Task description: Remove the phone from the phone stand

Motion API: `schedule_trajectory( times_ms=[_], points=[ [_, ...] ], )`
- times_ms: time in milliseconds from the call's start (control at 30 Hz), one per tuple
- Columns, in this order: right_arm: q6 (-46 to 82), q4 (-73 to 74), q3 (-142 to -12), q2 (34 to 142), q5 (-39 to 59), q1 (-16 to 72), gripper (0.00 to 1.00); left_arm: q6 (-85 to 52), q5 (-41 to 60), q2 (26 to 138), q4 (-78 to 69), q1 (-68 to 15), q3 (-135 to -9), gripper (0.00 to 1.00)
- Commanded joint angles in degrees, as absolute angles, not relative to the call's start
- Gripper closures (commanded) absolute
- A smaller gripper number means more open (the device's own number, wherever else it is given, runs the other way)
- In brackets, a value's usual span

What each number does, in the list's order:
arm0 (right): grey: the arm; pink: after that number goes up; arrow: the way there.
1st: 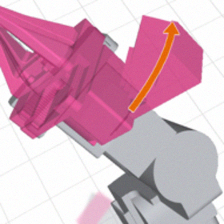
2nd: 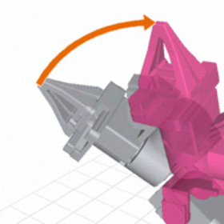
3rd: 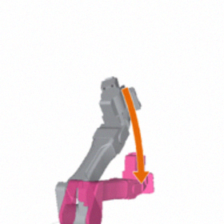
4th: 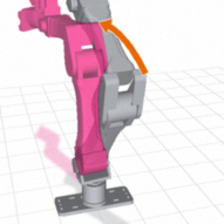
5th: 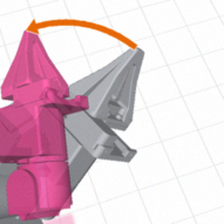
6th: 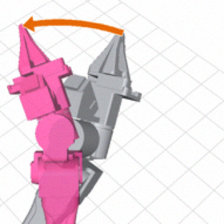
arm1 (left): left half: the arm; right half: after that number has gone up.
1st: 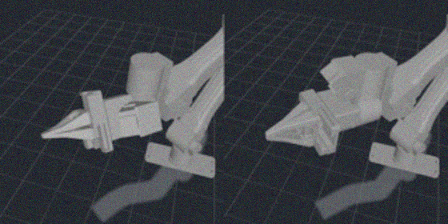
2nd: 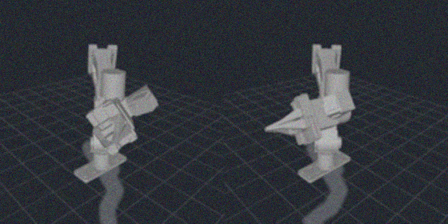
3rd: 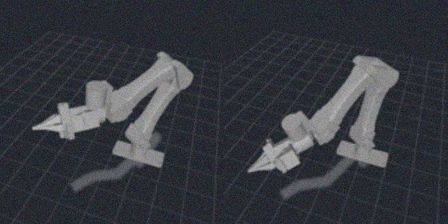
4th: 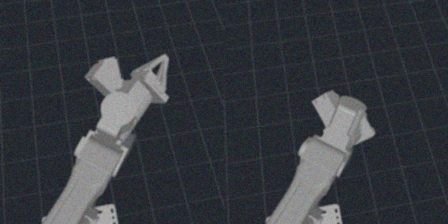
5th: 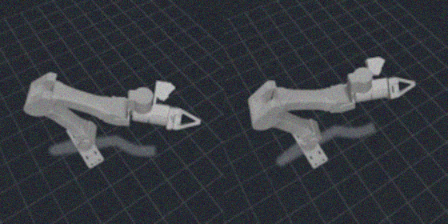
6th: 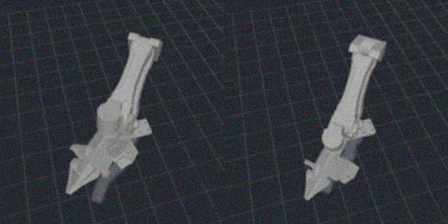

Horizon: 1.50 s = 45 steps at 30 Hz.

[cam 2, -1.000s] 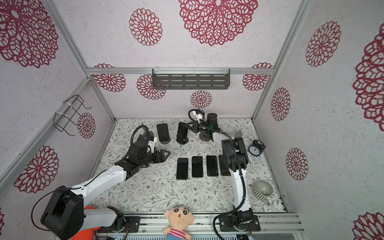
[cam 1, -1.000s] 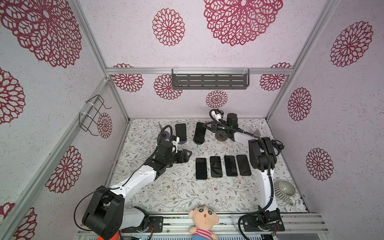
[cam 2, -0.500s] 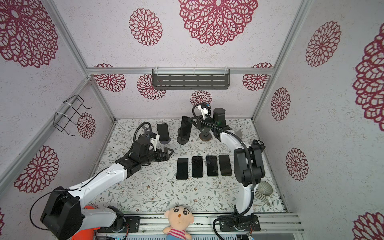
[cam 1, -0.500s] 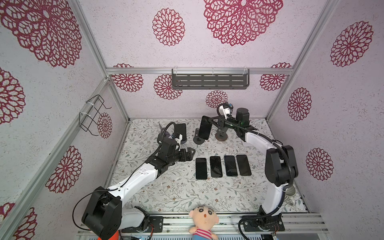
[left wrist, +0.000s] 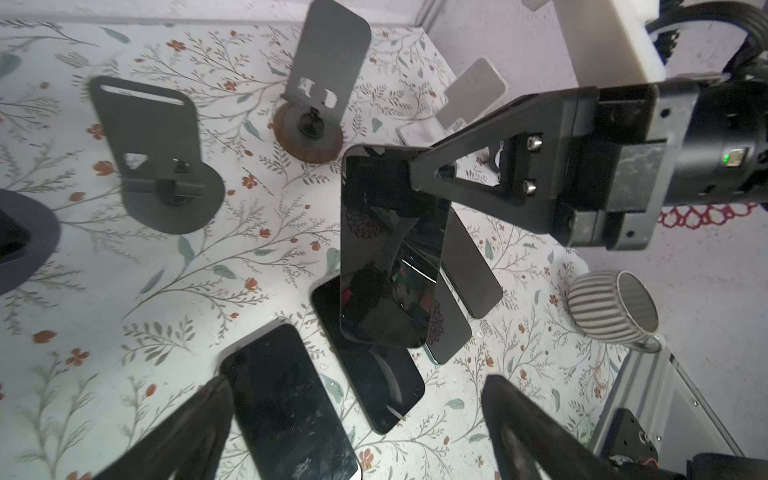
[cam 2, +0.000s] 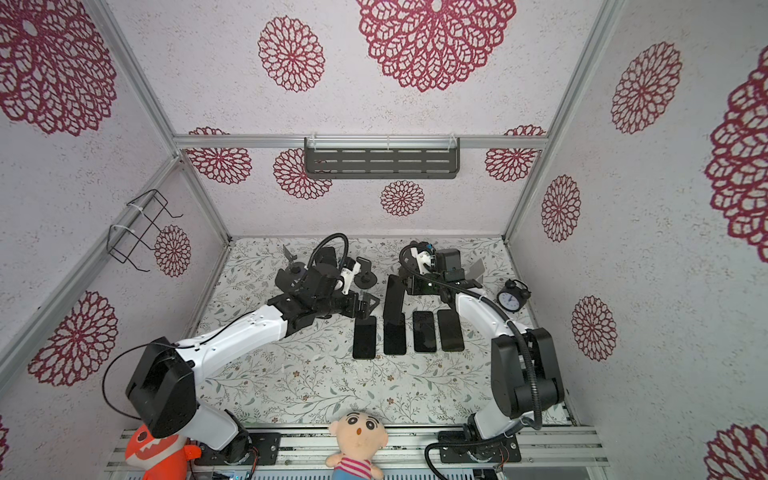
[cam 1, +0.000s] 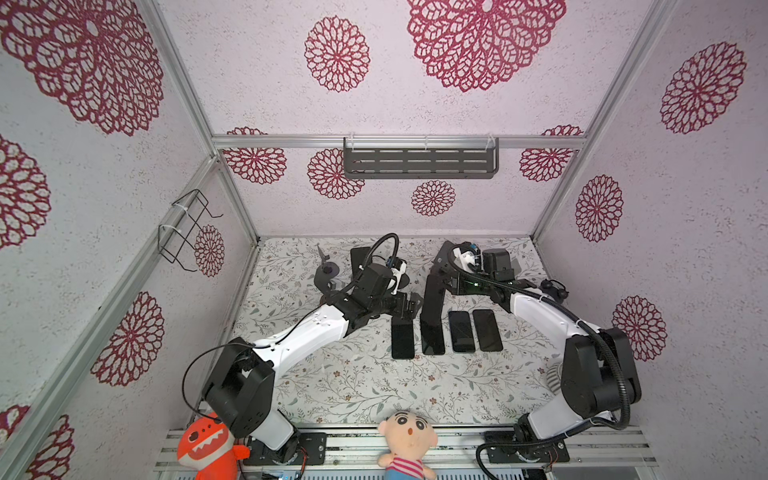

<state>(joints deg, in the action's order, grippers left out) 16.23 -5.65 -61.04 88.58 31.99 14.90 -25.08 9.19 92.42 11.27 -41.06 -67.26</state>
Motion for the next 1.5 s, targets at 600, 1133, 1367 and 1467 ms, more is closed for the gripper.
schedule_trajectory(
  times_ms=[600, 1133, 1367, 1467],
  points=[
    [19.0, -1.5, -57.4, 81.3, 36.5, 16.0, 1.00, -27.7, 20.9, 106.1, 5.5, -42.2, -75.3, 0.00],
    [19.2, 0.0, -56.7, 80.2, 37.9, 16.8, 1.00, -27.7, 20.6, 107.6, 5.7, -42.3, -75.3, 0.05],
    [19.9, 1.0, -56.4, 80.1, 38.1, 16.8, 1.00, -28.1, 21.2, 108.0, 6.0, -42.3, -75.6, 0.17],
    [20.3, 1.8, -56.1, 79.8, 38.3, 16.7, 1.00, -28.3, 21.3, 108.1, 5.9, -42.3, -75.8, 0.21]
  ],
)
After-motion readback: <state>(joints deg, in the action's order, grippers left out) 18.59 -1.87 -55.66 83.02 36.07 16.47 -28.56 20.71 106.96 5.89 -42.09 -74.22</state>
